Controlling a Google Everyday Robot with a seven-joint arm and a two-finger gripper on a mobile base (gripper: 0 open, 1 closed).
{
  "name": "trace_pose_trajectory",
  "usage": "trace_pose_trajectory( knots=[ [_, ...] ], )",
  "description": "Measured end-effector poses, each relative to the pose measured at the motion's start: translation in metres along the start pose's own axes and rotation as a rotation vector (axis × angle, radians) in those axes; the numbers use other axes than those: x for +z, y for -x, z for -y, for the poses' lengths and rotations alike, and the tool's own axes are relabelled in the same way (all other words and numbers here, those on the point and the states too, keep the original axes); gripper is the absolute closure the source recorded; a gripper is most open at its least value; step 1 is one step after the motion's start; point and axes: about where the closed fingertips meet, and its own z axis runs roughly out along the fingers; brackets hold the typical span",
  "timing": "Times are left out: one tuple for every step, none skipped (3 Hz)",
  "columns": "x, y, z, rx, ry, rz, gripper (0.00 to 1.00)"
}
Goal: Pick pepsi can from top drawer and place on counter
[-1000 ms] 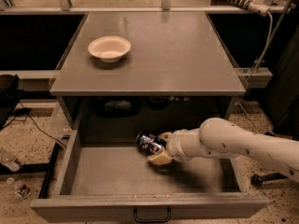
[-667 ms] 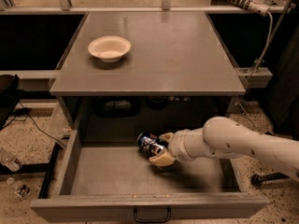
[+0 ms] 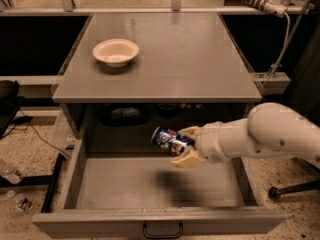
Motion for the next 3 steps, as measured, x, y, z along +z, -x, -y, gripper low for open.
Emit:
trace_pose_trajectory(
  knots=[
    [-0.060, 0.036, 0.011, -0.083, -0.034, -0.018, 1.00],
    [-0.117, 0.081, 0.034, -0.169, -0.074, -0.050, 1.00],
    [-0.117, 0.082, 0.034, -0.170, -0.076, -0.051, 1.00]
  ],
)
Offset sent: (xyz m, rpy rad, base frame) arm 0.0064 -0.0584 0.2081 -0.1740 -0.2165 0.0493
